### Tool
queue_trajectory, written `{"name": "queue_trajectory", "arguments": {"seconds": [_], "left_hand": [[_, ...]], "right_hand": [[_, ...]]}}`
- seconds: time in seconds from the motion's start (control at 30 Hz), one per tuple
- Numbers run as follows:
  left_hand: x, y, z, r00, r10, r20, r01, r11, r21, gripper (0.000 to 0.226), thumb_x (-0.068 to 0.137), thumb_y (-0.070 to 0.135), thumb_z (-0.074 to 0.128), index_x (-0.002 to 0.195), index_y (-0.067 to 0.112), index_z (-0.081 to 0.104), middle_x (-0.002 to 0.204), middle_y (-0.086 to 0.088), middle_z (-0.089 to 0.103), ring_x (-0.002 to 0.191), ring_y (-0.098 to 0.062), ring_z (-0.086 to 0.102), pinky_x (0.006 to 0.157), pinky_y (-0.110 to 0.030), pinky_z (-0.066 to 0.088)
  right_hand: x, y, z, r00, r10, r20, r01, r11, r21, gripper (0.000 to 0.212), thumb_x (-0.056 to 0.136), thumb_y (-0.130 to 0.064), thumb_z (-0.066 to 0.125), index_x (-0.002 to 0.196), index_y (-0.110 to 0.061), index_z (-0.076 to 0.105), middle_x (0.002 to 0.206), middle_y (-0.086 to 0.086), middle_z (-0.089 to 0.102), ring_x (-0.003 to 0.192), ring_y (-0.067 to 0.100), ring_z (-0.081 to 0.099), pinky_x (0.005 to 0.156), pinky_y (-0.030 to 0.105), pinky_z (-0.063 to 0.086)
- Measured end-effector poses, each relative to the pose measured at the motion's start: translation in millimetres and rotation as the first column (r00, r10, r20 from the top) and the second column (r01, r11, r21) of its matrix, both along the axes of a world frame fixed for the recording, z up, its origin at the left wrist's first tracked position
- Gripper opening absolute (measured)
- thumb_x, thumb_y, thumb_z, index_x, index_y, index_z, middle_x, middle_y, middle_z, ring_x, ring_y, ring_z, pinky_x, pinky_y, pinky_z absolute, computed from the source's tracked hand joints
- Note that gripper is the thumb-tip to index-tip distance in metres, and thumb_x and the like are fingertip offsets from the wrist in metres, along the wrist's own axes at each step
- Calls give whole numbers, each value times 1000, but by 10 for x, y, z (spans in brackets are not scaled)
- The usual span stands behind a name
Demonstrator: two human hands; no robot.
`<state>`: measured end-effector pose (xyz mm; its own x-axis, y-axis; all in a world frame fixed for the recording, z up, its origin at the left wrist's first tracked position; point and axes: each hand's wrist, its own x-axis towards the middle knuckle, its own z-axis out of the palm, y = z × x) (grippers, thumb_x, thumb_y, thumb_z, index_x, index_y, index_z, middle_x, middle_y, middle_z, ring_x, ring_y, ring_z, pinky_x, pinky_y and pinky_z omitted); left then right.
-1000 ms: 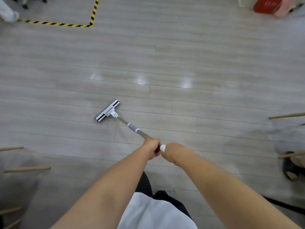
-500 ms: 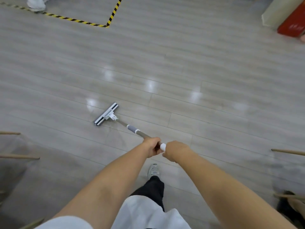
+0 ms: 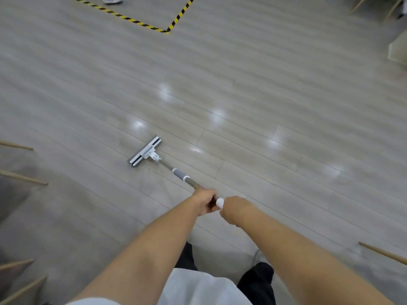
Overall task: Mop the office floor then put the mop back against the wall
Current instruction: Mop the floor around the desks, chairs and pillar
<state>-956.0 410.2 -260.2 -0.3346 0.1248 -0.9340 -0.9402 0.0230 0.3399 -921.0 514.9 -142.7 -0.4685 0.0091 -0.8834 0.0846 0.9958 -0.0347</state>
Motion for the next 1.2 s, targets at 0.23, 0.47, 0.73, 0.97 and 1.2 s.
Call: {"name": "queue_trajectory", "arguments": {"seconds": [0.23,0.47,0.73,0.97,1.2], "left_hand": [[634,1337,54,994,109,-4,-109,994,26,49,85,-3,51,133,-1,41,79,-14,57,64,-25,65,55,-35,59],[1103,2172,207,971,234,44,-234,972,-6,83,87,3,53,155,26,12,93,-13,64,75,-25,70,64,-40,63],[834,2128,34,969,245,-33,-248,962,-112,85,91,12,56,159,33,9,111,-12,62,88,-29,70,63,-49,63],[199,1658,-71,977,198,-74,-209,960,-184,79,95,18,56,159,23,12,104,-10,63,84,-26,70,60,-37,63],[-382,1264,-146,958,275,-81,-283,953,-109,90,86,13,58,158,28,5,103,-13,65,87,-29,73,70,-47,64]], "right_hand": [[548,1346,45,998,55,6,-55,998,-17,28,103,-7,39,129,-8,47,103,9,53,84,25,57,80,35,53],[934,2114,60,1000,-4,4,3,1000,29,30,103,-12,44,132,-9,51,95,7,59,70,20,62,60,29,53],[622,2051,-189,998,67,13,-68,998,18,20,103,-15,40,117,-9,53,96,8,59,70,22,59,65,36,58],[-66,1504,-304,998,-61,34,57,993,104,15,102,-22,46,105,-9,53,86,11,63,63,24,62,47,31,50],[-703,1100,-270,998,-57,40,50,986,160,22,99,-17,46,117,-9,56,88,13,64,64,24,63,54,33,55]]}}
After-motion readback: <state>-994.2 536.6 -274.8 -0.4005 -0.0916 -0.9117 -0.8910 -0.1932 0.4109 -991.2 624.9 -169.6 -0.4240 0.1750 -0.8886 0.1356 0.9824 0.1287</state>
